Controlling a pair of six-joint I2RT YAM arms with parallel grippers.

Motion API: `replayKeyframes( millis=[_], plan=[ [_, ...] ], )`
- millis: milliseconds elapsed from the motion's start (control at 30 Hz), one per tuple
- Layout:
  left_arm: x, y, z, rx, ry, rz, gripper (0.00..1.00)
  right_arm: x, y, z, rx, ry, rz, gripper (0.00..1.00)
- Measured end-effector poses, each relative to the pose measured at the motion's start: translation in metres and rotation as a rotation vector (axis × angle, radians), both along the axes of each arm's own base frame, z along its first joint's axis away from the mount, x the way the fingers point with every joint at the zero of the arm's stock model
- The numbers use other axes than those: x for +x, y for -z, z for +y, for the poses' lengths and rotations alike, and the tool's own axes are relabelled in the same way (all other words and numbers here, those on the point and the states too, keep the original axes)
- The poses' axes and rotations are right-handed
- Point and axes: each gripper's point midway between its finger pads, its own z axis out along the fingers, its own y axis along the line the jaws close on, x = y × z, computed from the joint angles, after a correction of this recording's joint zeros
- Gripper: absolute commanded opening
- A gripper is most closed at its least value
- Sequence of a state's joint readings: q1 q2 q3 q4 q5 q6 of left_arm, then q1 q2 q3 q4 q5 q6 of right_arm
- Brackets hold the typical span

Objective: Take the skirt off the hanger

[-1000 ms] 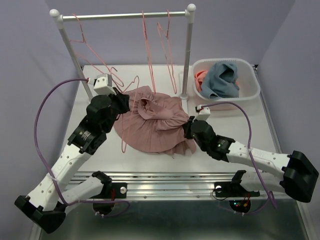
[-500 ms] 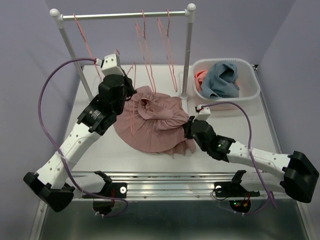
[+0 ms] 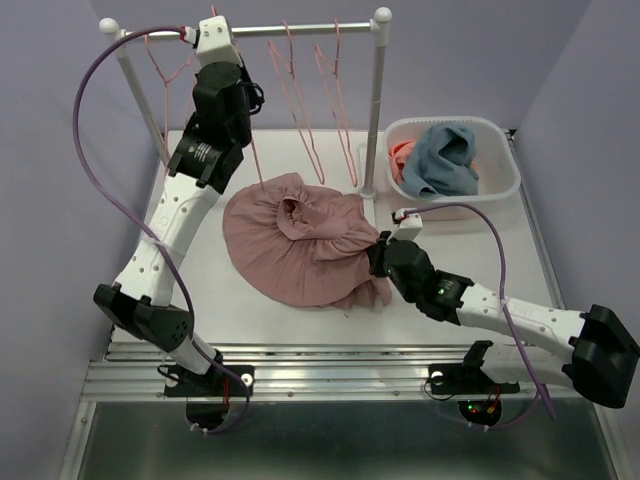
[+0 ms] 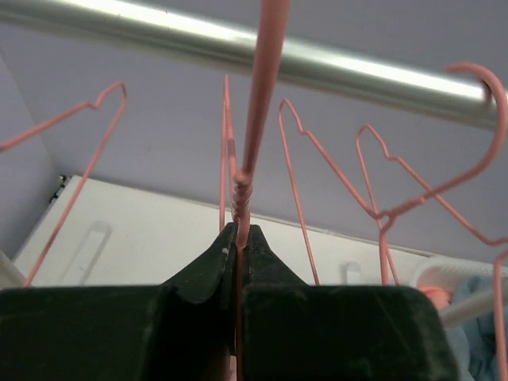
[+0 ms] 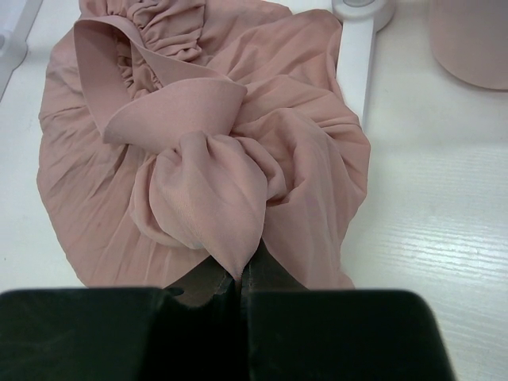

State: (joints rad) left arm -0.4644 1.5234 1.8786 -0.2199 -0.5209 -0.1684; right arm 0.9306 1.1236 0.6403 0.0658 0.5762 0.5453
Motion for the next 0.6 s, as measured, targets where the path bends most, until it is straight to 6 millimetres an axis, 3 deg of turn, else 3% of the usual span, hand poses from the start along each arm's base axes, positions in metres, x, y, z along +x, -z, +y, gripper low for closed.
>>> replayKeyframes(
  millis=[300,600],
  plan=[
    [0.045,0.002,0.018,0.079,-0.01,-0.011,0.0,0.0,0.0,-0.002,-0.003,0.006,-0.001,0.01],
    [0.084,0.047,0.018,0.111,0.016,0.073,0.0,-0.002,-0.006,-0.005,0.005,0.006,-0.008,0.01]
  ],
)
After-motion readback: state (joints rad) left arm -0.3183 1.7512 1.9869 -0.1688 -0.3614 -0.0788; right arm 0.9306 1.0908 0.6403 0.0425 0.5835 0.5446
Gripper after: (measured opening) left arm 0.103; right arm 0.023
